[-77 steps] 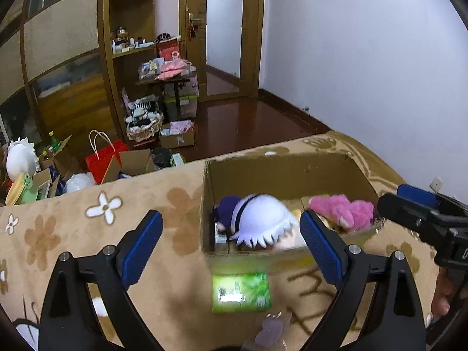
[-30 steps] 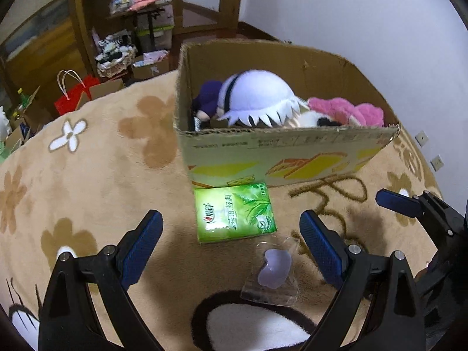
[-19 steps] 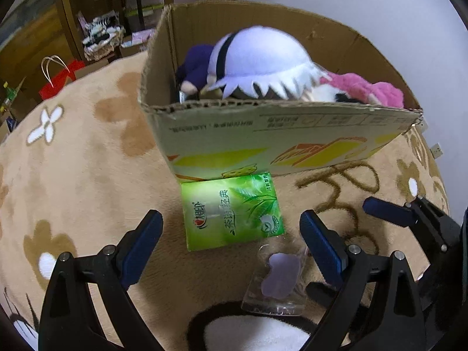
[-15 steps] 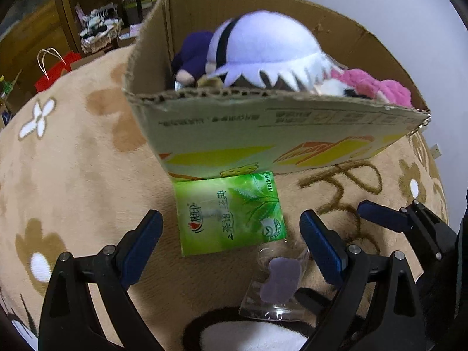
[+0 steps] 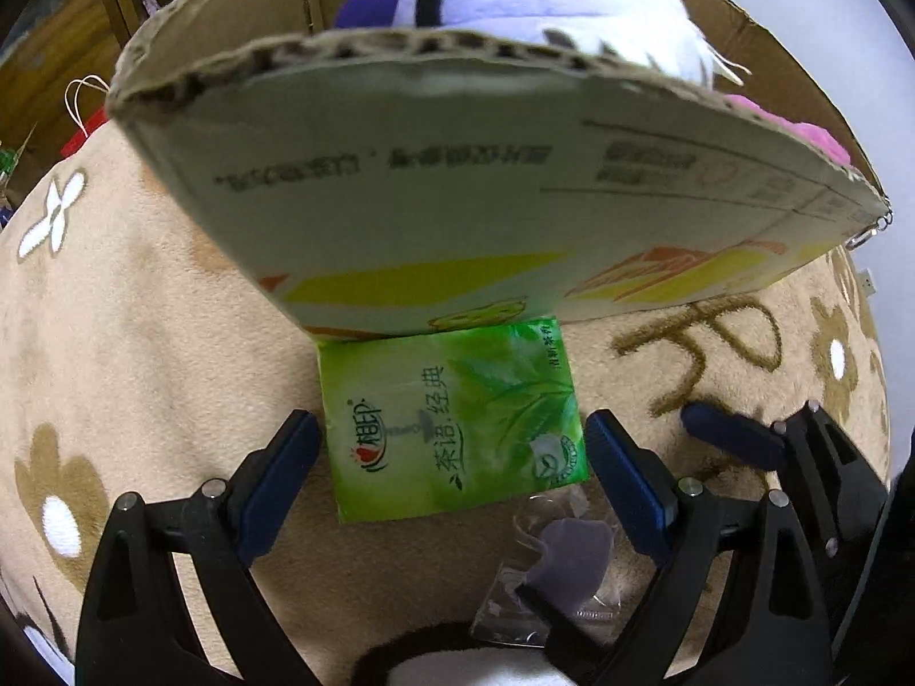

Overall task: Organize soft objects
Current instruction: 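Grasp the green tissue pack with the left tool while the right tool grasps the clear plastic bag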

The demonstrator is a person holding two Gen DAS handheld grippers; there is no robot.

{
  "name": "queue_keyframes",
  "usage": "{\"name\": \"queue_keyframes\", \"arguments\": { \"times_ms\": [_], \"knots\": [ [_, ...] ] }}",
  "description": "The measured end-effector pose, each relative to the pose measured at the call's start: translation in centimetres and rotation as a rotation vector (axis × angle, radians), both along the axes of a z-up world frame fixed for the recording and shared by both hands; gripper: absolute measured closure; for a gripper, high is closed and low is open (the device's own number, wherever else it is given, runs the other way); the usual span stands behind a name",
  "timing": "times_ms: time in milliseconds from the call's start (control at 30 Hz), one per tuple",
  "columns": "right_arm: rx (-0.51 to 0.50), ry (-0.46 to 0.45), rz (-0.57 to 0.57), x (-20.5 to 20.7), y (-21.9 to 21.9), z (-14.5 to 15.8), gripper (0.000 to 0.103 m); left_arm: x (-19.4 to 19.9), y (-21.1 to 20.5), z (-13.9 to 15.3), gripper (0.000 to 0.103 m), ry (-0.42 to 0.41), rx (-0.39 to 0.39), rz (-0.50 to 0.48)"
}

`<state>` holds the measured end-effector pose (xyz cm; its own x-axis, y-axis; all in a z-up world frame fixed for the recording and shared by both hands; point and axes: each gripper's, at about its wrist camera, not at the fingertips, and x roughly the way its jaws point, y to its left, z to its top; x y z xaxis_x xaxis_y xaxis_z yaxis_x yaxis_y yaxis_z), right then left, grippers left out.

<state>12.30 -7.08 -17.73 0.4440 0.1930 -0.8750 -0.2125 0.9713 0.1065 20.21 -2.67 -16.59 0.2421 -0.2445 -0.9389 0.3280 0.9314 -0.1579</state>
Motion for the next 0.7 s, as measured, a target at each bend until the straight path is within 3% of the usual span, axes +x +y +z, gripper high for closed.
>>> {"name": "queue_keyframes", "arguments": {
  "times_ms": [133,300,400,533,700],
  "knots": [
    [-0.032,0.008,0.012,-0.3,1.1,-0.3,0.0,0.4,0.2,-0.2,0.016,0.009,0.011,0.007],
    [-0.055,0.016,0.017,-0.4,2.1,-0.5,0.011,0.7,0.9,-0.5,0.026,0.008,0.027,0.018],
    [-0.044,0.013,0.022,-0.8,1.8,-0.2,0.023,0.8,1.2,-0.5,0.027,0.011,0.01,0.03],
    [0.012,0.024,0.037,-1.3,1.3,0.5,0.057,0.6,1.1,-0.4,0.028,0.005,0.013,0.032],
    [0.064,0.035,0.019,-1.0,1.0,1.0,0.067,-0.2,1.1,-0.3,0.028,-0.001,0.012,0.019]
  ]
}}
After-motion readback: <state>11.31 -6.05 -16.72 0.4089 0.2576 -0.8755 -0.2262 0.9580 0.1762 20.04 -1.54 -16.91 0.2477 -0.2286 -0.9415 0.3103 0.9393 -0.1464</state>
